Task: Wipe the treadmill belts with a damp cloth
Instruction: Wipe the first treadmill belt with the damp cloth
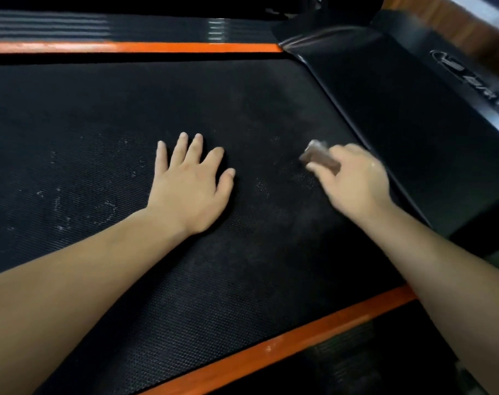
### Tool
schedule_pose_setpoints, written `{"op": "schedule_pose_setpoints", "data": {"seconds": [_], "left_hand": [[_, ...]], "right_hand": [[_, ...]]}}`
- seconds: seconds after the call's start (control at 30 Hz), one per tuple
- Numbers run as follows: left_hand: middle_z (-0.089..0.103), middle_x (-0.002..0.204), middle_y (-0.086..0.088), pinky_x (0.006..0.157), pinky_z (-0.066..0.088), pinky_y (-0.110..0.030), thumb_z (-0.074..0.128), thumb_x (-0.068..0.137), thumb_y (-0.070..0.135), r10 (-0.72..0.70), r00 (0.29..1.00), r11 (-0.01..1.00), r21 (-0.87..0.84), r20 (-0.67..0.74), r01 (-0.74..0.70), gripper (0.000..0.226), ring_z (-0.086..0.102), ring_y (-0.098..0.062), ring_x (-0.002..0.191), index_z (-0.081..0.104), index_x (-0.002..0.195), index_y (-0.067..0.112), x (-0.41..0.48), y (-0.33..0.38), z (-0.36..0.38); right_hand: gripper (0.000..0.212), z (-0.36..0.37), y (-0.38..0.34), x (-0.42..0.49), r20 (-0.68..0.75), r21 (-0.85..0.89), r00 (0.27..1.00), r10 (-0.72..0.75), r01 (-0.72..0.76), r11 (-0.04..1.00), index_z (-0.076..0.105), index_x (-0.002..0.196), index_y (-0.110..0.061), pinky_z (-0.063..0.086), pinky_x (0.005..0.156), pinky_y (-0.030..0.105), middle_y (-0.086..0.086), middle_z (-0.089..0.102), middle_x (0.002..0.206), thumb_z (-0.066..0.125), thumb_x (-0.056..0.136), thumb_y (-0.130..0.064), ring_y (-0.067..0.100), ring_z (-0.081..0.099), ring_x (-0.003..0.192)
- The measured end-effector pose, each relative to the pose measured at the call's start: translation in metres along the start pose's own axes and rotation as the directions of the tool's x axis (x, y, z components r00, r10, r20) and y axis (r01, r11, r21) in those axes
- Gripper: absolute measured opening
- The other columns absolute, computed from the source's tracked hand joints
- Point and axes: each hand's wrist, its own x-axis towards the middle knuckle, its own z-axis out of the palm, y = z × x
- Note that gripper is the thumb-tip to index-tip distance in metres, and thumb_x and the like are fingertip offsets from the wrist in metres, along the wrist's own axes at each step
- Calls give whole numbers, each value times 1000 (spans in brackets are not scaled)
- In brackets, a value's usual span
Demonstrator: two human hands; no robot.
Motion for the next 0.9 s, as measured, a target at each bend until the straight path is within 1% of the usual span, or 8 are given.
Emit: {"op": "schedule_pose_setpoints", "data": {"seconds": [0.1,0.2,0.3,0.4,0.5,0.67,0.83,0.9], "left_hand": [[11,172,-13,126,-5,-57,25,105,57,-22,999,996,-91,35,25,61,-2,-33,159,30,159,30,22,30,4],[-3,173,-12,123,-9,-64,16,104,61,-63,995,998,13,71,62,67,-13,-35,158,14,164,33,38,47,17],[-7,173,-12,122,-9,-66,12,102,63,-74,996,995,74,41,71,70,-16,-37,157,7,165,32,38,48,24],[-6,173,-12,122,-9,-66,11,102,63,-65,997,996,66,44,62,71,-16,-36,157,7,165,32,38,47,24],[-7,173,-11,122,-9,-65,9,102,63,-72,996,995,70,50,68,71,-17,-35,157,5,165,31,38,48,23],[-12,173,-11,122,-10,-64,6,101,62,-69,996,995,70,52,65,71,-21,-35,157,0,165,32,38,49,21],[-15,172,-11,122,-12,-64,6,102,63,-64,997,994,93,47,60,70,-23,-35,156,-3,164,32,38,50,22],[-16,172,-10,122,-12,-64,6,102,63,-65,996,993,98,55,59,70,-24,-34,156,-5,164,33,38,50,22]], "right_hand": [[39,1,8,17,-7,-67,988,156,-157,985,54,84,-19,43,79,44,0,47,85,57,94,-56,36,60,88],[38,1,-12,-14,-14,35,1000,16,-15,999,48,78,-23,42,73,42,-5,46,80,55,93,-57,29,56,79],[39,1,-19,-25,18,136,994,-108,105,985,46,71,-24,40,66,38,-8,44,72,60,92,-54,20,49,68],[39,14,-13,26,19,27,992,-124,124,992,44,75,-25,42,70,39,-5,47,76,56,94,-57,24,53,73],[37,34,-12,90,13,-45,999,-43,44,998,49,84,-23,40,79,41,0,53,88,53,96,-59,30,59,88],[43,59,-21,180,15,-14,1000,-26,26,1000,62,102,-19,41,89,43,8,63,109,52,95,-61,33,60,105],[37,72,-29,243,24,40,997,70,-70,997,56,94,-25,42,91,44,4,66,104,55,93,-61,32,61,103],[38,78,-33,254,10,72,998,70,-70,995,59,99,-25,44,93,46,2,67,106,54,93,-62,30,62,104]]}}
